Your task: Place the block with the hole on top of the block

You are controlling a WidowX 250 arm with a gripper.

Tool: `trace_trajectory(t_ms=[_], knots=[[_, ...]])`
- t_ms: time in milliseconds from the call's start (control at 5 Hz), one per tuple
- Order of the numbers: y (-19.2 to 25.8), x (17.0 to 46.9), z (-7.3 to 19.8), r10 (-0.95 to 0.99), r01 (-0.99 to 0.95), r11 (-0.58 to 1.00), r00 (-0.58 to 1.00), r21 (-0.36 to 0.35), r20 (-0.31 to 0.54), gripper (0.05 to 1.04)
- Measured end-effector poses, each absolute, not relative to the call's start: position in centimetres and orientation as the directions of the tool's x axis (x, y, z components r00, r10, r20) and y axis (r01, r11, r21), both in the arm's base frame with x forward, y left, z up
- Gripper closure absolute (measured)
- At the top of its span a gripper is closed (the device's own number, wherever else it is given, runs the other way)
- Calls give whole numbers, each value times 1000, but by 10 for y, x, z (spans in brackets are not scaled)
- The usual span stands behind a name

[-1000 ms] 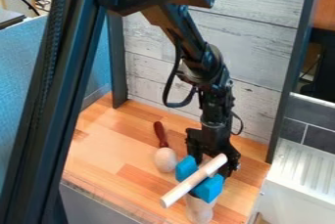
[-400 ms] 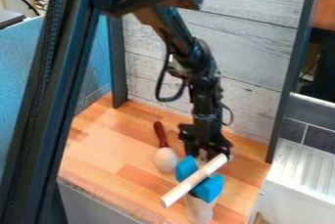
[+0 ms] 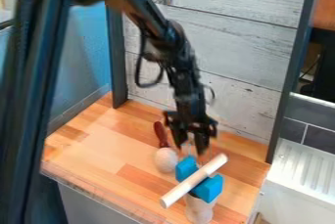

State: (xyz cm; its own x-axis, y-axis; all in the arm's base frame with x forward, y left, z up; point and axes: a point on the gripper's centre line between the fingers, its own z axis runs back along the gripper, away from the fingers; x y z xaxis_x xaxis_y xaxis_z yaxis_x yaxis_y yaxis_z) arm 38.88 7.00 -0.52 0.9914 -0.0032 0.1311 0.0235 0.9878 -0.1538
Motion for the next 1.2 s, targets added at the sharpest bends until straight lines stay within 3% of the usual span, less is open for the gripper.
trace_trajectory(t_ms=[200, 400, 600, 1200], knots=[[79, 387, 10, 24, 5, 980, 989, -201, 146, 498], [82, 389, 13, 25, 7, 979, 988, -204, 154, 498], [87, 399, 18, 31, -3, 987, 983, -158, 179, 498], [80, 420, -6, 42, -25, 992, 989, -125, 139, 498]])
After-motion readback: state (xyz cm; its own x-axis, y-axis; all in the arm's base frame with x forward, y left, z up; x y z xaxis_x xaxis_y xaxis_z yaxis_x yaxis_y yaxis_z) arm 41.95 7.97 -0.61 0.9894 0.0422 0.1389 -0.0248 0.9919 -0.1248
